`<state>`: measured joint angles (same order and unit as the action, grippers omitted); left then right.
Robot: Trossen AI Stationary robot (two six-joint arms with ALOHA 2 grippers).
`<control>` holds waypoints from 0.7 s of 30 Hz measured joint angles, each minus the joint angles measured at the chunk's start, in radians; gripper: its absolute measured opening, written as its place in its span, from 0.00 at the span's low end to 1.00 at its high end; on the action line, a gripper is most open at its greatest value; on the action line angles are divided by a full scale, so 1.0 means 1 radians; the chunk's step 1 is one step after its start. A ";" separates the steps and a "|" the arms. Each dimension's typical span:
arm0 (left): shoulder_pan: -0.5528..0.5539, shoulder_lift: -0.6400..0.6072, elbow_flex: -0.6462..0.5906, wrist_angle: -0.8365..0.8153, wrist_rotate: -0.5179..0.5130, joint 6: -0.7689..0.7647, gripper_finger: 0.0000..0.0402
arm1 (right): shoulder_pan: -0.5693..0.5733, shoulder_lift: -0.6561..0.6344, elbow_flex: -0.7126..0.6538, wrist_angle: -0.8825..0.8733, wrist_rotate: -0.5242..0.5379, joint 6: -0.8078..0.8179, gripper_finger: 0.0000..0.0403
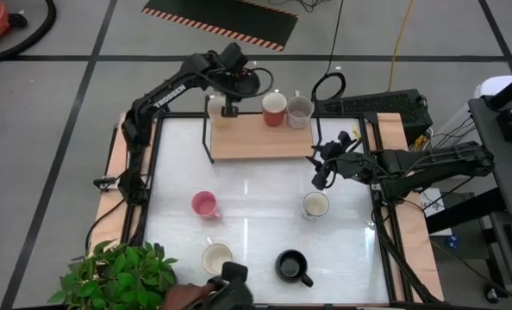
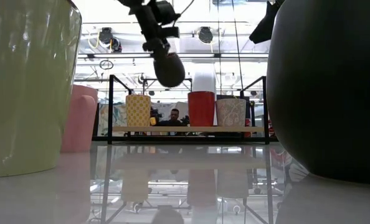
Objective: Place coffee mugs
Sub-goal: Put the orange mug on the shelf
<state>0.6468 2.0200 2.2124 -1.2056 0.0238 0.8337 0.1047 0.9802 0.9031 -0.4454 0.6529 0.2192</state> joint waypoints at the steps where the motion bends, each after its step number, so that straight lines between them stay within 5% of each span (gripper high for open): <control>1: -0.002 0.010 0.000 -0.005 -0.001 0.002 0.06 | 0.000 0.000 0.000 0.000 0.000 0.000 0.39; 21: -0.001 0.121 -0.001 -0.143 0.044 -0.002 0.06 | 0.000 0.000 0.000 -0.010 -0.029 0.022 0.39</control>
<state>0.6463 2.1406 2.2110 -1.3482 0.0673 0.8312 0.1047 0.9802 0.9031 -0.4553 0.6235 0.2412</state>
